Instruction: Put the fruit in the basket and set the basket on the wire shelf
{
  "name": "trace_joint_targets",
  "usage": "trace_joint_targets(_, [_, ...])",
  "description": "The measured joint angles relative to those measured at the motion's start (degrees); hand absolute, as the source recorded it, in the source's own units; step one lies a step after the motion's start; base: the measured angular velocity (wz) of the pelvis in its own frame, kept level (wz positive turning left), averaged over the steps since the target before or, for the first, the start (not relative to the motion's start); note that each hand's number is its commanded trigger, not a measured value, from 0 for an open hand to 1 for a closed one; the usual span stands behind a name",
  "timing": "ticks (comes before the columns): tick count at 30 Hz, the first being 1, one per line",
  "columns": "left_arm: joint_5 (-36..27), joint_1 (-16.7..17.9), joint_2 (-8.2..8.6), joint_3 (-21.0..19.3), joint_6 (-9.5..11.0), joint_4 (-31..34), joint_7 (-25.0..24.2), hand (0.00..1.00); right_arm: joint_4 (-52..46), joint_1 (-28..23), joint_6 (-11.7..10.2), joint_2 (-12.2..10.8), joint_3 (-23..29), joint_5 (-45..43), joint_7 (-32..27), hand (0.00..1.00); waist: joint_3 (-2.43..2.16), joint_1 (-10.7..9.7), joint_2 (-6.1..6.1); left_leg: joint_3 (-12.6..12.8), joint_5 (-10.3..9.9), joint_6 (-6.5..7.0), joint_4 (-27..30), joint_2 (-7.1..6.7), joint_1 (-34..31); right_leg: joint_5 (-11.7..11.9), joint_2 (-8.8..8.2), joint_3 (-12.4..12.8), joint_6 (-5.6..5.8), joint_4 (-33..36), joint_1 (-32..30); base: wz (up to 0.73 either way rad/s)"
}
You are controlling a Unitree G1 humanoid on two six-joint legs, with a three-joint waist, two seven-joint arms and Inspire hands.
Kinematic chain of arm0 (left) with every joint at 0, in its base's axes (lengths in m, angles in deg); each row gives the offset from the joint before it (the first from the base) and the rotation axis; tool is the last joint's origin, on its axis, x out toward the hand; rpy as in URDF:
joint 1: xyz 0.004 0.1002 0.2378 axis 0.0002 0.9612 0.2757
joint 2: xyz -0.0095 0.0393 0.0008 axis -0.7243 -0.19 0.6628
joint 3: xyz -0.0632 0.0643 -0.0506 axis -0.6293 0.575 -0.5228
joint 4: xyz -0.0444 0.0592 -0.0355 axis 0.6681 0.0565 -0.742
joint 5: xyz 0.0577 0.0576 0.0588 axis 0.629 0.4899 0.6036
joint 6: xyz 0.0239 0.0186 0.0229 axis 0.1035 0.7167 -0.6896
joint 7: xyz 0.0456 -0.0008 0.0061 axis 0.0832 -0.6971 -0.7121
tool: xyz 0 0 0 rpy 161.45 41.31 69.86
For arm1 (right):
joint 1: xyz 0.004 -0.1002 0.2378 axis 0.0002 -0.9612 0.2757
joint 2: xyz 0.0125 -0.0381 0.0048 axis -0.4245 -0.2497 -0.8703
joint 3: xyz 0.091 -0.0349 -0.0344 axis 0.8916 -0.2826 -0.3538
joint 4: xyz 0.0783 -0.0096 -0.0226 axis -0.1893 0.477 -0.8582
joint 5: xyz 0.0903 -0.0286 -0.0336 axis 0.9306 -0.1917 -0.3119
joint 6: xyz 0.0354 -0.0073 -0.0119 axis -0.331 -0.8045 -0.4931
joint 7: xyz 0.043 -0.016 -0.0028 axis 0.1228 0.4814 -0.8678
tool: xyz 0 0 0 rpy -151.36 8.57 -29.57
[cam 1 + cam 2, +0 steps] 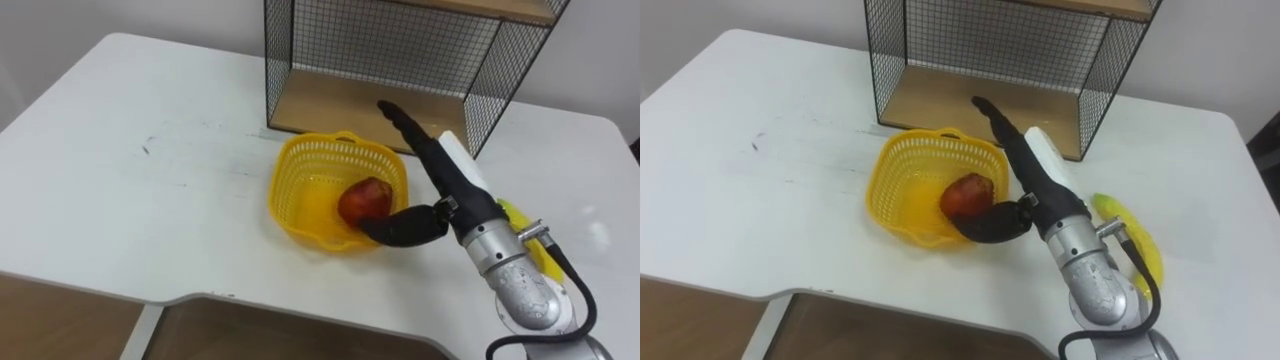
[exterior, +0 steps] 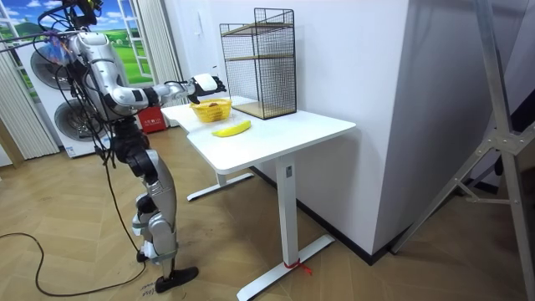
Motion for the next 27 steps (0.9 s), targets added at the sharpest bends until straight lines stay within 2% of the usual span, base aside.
trace_joint_targets(7, [-0.53,0.14,0.02,-0.06,0.0,-0.04,0.24,0.0,-0.02,0.0,-0.01,0.02,1.05,2.64,-1.03,0.0,-0.08,-0.4,-0.19,-0.03,-0.01,-0.01,0.48,0.0,-0.09,0.0,-0.02,-0.09,0.0,0.03,0.23,0.0])
trace_joint_targets(9, [-0.47,0.18,0.11,-0.53,0.0,-0.09,0.24,0.0,-0.04,0.01,-0.05,-0.2,2.53,2.69,-1.77,0.0,-0.1,-0.53,-0.24,-0.01,-0.01,-0.01,0.48,-0.03,-0.06,0.0,-0.03,0.04,0.0,0.05,0.23,0.0])
trace_joint_targets(13, [-0.48,1.67,0.28,-2.89,0.09,-0.42,0.22,0.0,-1.44,0.03,-0.22,-0.11,8.71,2.66,-5.68,0.0,-0.07,-1.09,-0.46,0.12,-0.01,-0.01,0.39,-0.06,-0.06,0.0,0.01,0.32,0.0,0.06,0.1,0.0])
trace_joint_targets(17, [-0.12,2.9,0.52,-2.95,-0.1,-0.38,0.01,0.0,-1.82,0.06,-0.37,-0.08,12.94,2.7,-10.02,0.0,-0.06,-1.85,-0.56,0.29,-0.01,-0.01,0.18,-0.07,-0.12,0.0,0.01,0.36,0.0,-0.08,-0.09,-0.01])
trace_joint_targets(27, [0.01,3.98,1.15,-7.49,0.11,-0.22,1.2,0.0,-0.49,-0.72,-0.95,-0.09,19.06,6.58,-17.26,0.0,-0.12,-3.45,-0.63,0.57,0.01,0.02,-0.17,-0.06,0.13,-0.01,0.03,0.68,0.02,-0.08,-0.3,-0.01])
